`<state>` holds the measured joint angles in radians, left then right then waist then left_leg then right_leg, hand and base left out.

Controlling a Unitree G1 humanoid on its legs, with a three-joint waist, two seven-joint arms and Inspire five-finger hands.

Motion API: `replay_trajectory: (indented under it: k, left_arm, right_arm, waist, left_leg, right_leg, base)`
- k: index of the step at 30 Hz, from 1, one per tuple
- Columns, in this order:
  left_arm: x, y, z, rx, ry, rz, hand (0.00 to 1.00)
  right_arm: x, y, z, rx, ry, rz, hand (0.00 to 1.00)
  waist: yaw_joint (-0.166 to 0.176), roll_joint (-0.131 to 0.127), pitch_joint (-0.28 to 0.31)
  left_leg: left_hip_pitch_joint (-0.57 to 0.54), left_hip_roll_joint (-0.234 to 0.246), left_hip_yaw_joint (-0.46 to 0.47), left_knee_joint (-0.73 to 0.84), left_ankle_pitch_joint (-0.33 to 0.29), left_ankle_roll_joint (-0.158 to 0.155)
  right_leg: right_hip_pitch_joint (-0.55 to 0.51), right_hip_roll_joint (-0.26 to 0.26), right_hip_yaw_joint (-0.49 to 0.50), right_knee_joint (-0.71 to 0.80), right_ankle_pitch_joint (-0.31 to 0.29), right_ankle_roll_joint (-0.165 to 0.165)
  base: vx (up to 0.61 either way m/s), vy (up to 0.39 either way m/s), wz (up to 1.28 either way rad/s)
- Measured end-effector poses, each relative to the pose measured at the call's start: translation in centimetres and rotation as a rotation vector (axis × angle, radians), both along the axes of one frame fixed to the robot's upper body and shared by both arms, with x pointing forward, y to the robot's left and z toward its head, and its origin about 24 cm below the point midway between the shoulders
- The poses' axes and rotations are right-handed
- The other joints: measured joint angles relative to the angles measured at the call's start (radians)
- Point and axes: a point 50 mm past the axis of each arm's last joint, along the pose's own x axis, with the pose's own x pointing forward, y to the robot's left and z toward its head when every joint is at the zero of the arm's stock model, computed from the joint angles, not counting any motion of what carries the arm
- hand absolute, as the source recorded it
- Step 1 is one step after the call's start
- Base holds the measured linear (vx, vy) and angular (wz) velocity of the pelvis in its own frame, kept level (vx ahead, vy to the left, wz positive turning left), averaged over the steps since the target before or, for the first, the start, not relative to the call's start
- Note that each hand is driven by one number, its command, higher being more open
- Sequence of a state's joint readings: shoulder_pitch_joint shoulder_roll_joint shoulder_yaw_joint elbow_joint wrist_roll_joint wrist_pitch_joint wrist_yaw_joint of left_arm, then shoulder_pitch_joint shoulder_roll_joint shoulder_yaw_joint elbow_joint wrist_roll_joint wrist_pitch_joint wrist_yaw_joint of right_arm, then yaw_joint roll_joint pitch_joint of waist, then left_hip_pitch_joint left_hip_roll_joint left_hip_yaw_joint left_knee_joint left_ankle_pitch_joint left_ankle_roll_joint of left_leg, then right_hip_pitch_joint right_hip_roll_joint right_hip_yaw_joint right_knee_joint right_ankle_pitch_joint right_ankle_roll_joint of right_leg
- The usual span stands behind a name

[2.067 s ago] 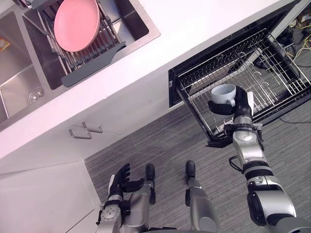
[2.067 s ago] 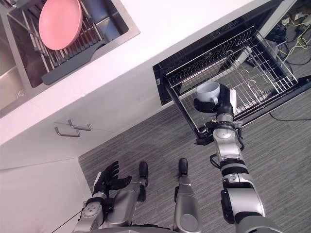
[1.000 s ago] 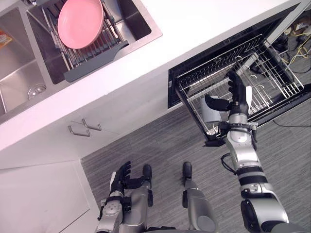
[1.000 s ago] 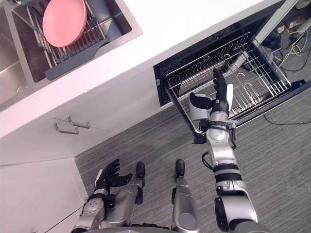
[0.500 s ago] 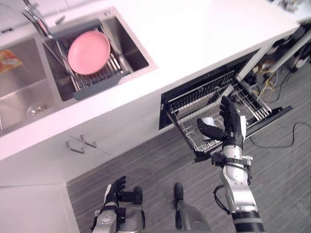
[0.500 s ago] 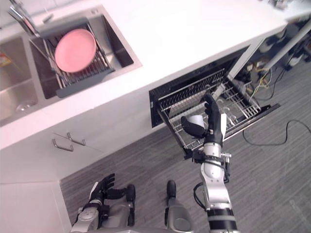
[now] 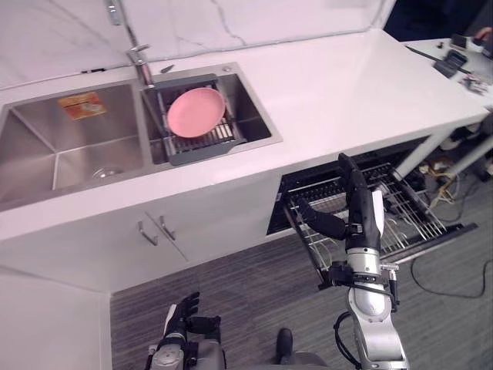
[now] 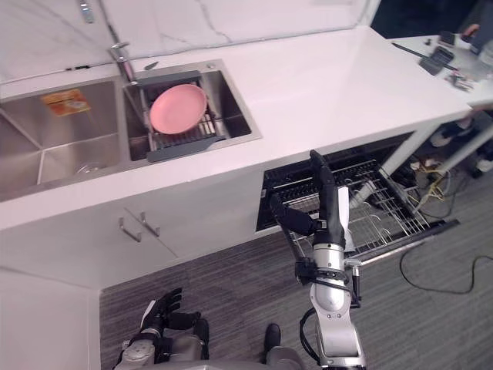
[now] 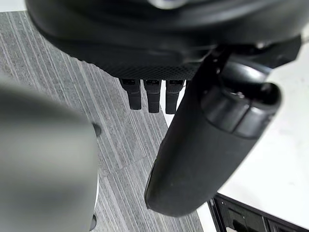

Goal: Walk over to the sink, pick up the cup, carry it to the dishwasher, place the cup inside the dishwasher, then close the dishwasher door

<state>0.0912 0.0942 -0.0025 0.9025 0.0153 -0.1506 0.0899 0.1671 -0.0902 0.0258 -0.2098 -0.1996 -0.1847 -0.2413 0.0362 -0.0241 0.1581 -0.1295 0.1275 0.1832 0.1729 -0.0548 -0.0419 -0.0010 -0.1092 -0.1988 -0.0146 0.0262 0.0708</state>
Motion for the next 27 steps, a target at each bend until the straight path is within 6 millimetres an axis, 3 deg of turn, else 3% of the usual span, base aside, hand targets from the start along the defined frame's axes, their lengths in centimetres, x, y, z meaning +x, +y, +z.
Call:
replay_trajectory:
  k: [5,6,7,10,12,14,15,17,18,19,20,21,23,26,27]
  left_arm:
    - [0.1,0.0,0.0,0.016,-0.004,0.004,0.9]
    - [0.0,-0.1,0.0,0.016,-0.002,0.004,0.9]
    - [0.0,0.0,0.0,0.018,-0.001,0.004,0.9]
    - [-0.1,0.4,0.0,0.029,0.002,0.002,0.9]
    - [-0.2,0.6,0.0,0.034,0.009,0.004,0.9]
    - [-0.4,0.6,-0.1,0.037,0.018,0.005,0.9]
    - [-0.5,0.8,-0.1,0.045,0.022,0.007,0.9]
    - [-0.8,1.0,-0.3,0.053,0.034,0.012,0.9]
    - [-0.8,0.9,-0.4,0.053,0.042,0.007,0.9]
    - [-0.9,1.1,-0.4,0.054,0.046,0.005,0.9]
    - [-0.7,0.7,-0.5,0.05,0.055,0.001,0.9]
    - [-1.2,0.0,-0.7,0.027,0.062,0.01,0.9]
    - [-1.5,-0.6,-0.9,0.009,0.065,0.018,0.9]
    - [-1.2,-0.5,-0.7,0.007,0.056,0.004,0.9]
    - [-1.0,-0.6,-0.6,0.005,0.041,0.002,0.9]
  right_arm:
    - [0.7,1.1,0.5,-0.048,-0.024,0.044,0.9]
    - [0.8,1.2,0.4,-0.06,-0.019,0.047,0.9]
    - [0.9,1.3,0.1,-0.071,-0.005,0.05,0.9]
    - [1.1,1.2,-0.5,-0.086,0.022,0.048,0.9]
    - [1.4,1.3,-0.7,-0.117,0.039,0.053,0.9]
    - [1.5,1.2,-0.8,-0.135,0.048,0.053,0.9]
    - [1.6,1.2,-0.6,-0.142,0.041,0.055,0.9]
    - [1.9,1.1,0.0,-0.162,0.015,0.06,0.9]
    - [2.1,1.0,0.3,-0.172,-0.001,0.062,0.9]
    - [2.4,1.0,0.7,-0.182,-0.018,0.066,0.9]
    - [2.5,0.7,0.9,-0.2,-0.019,0.064,0.9]
    - [2.3,0.5,0.6,-0.212,-0.005,0.064,0.9]
    - [2.1,0.2,0.4,-0.22,0.009,0.063,0.9]
    - [1.9,-0.2,0.2,-0.221,0.018,0.048,0.9]
    - [1.8,-0.2,0.3,-0.216,0.011,0.039,0.9]
  waist:
    - [0.01,-0.001,0.0]
    - [0.01,-0.002,0.0]
    - [0.012,-0.007,0.002]
    - [0.006,-0.033,0.003]
    - [-0.005,-0.037,0.005]
    - [-0.025,-0.04,0.008]
    - [-0.033,-0.033,0.01]
    - [-0.034,-0.039,0.006]
    - [-0.042,-0.042,0.004]
    - [-0.046,-0.06,-0.006]
    - [-0.049,-0.036,-0.005]
    - [-0.043,0.003,-0.021]
    - [-0.036,0.032,-0.032]
    - [-0.037,0.034,-0.029]
    - [-0.025,0.028,-0.019]
  left_leg:
    - [0.013,-0.035,0.009,0.01,-0.023,0.013]
    - [0.021,-0.046,0.011,0.015,-0.041,0.011]
    - [0.033,-0.063,0.016,0.033,-0.064,0.017]
    - [0.061,-0.109,0.004,0.054,-0.112,0.035]
    - [0.085,-0.123,-0.02,0.047,-0.123,0.048]
    - [0.128,-0.124,-0.072,0.029,-0.124,0.064]
    - [0.149,-0.112,-0.1,0.019,-0.132,0.064]
    - [0.177,-0.104,-0.13,-0.001,-0.129,0.051]
    - [0.177,-0.105,-0.152,0.002,-0.135,0.04]
    - [0.169,-0.123,-0.169,0.024,-0.16,0.022]
    - [0.165,-0.104,-0.191,0.057,-0.181,0.008]
    - [0.154,-0.073,-0.194,0.082,-0.196,-0.015]
    - [0.157,-0.04,-0.189,0.111,-0.203,-0.026]
    - [0.098,-0.01,-0.14,0.345,-0.2,-0.042]
    - [0.04,0.016,-0.102,0.472,-0.24,-0.042]
  right_leg:
    - [-0.003,-0.038,0.007,0.041,-0.03,0.025]
    - [-0.009,-0.051,0.009,0.076,-0.055,0.032]
    - [-0.028,-0.078,0.015,0.162,-0.12,0.035]
    - [-0.069,-0.149,0.026,0.351,-0.203,0.063]
    - [-0.135,-0.164,0.067,0.532,-0.193,0.043]
    - [-0.208,-0.146,0.14,0.719,-0.181,-0.016]
    - [-0.229,-0.095,0.17,0.722,-0.239,-0.016]
    - [-0.266,-0.024,0.198,0.639,-0.259,-0.025]
    - [-0.278,0.003,0.202,0.554,-0.247,-0.029]
    - [-0.283,0.021,0.207,0.417,-0.154,-0.038]
    - [-0.269,0.034,0.2,0.428,-0.148,-0.026]
    - [-0.24,0.057,0.177,0.392,-0.143,-0.033]
    - [-0.188,0.083,0.152,0.335,-0.139,-0.04]
    - [-0.061,0.095,0.121,0.225,-0.132,-0.052]
    - [-0.006,0.089,0.123,0.194,-0.131,-0.052]
  base:
    - [0.05,0.074,0.04]
    - [0.06,0.127,-0.01]
    - [0.06,0.114,0.0]
    - [0.13,0.106,0.14]
    - [0.14,0.095,0.3]
    - [0.23,0.081,0.66]
    - [0.27,0.012,0.69]
    - [0.28,-0.061,0.6]
    - [0.35,-0.122,0.8]
    - [0.39,-0.148,0.76]
    - [0.41,-0.123,0.61]
    - [0.36,-0.092,0.34]
    - [0.31,-0.071,0.23]
    - [0.26,-0.054,0.25]
    - [0.26,0.029,0.08]
